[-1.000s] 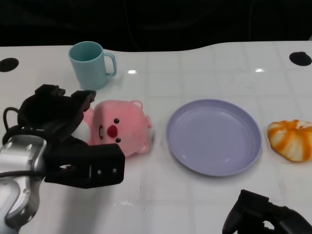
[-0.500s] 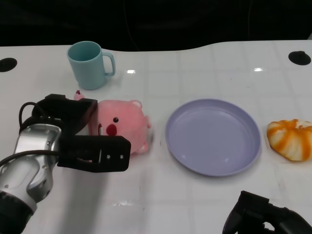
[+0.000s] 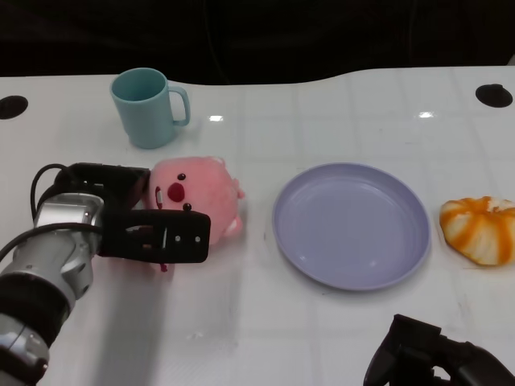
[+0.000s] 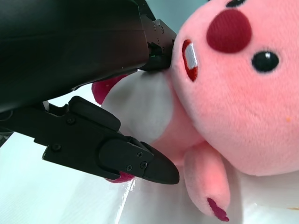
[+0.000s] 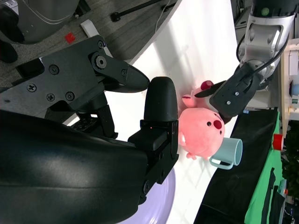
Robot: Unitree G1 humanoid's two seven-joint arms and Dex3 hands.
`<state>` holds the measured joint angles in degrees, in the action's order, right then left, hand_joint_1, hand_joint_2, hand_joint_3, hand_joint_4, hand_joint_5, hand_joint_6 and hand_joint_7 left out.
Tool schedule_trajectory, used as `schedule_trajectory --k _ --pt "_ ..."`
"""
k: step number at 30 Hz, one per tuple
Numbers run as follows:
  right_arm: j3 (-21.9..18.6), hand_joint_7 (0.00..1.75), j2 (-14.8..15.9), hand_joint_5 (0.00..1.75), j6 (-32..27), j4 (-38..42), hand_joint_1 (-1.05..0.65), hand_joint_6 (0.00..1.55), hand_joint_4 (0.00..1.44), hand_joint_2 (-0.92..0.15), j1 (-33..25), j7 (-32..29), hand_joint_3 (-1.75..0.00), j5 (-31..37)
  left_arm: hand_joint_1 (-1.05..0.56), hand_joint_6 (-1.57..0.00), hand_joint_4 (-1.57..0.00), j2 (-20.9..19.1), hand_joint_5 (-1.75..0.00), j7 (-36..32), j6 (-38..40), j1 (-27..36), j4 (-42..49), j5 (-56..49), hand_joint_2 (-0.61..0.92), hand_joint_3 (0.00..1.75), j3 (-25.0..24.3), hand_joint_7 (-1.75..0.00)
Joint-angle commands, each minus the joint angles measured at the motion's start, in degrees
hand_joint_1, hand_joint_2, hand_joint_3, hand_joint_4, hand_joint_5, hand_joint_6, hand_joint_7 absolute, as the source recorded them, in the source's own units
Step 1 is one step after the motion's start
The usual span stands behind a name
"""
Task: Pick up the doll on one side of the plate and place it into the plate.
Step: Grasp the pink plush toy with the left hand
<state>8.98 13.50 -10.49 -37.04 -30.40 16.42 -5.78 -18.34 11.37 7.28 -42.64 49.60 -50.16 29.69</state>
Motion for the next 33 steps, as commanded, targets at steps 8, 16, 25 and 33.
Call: schedule_trajectory --k 8,16,25,33 --pt "0.6 1.59 0.0 1.73 -1.3 -0.9 -0.20 0.53 0.68 -0.74 1.2 -0.6 -0.76 0.9 -0.42 -0.60 -0.73 0.9 -0.23 -11.1 -6.6 -1.7 11.1 5.4 0.92 0.08 -0.7 -0.06" --pt "0.3 1.61 -0.2 1.74 -1.1 -1.1 -0.23 0.52 0.67 -0.78 0.9 -0.5 -0.73 0.1 -0.26 -0.88 -0.67 1.0 -1.71 -18.2 -10.2 -1.1 13.9 6.8 0.92 0.10 -0.2 -0.73" --pt "1.0 1.63 -0.6 1.74 -0.7 -0.8 -0.24 0.51 0.68 -0.80 1.5 -0.8 -0.71 0.7 -0.20 -0.55 -0.74 -0.2 -1.75 -24.4 -15.2 0.9 14.0 8.3 0.91 0.24 -0.8 -1.71" --pt "1.2 1.62 -0.8 1.74 -0.4 -0.1 -0.25 0.51 0.69 -0.80 2.1 -1.0 -0.69 0.8 -0.20 -0.59 -0.80 -0.6 -1.75 -28.2 -17.2 2.2 10.5 11.9 0.92 0.31 -4.5 -1.75"
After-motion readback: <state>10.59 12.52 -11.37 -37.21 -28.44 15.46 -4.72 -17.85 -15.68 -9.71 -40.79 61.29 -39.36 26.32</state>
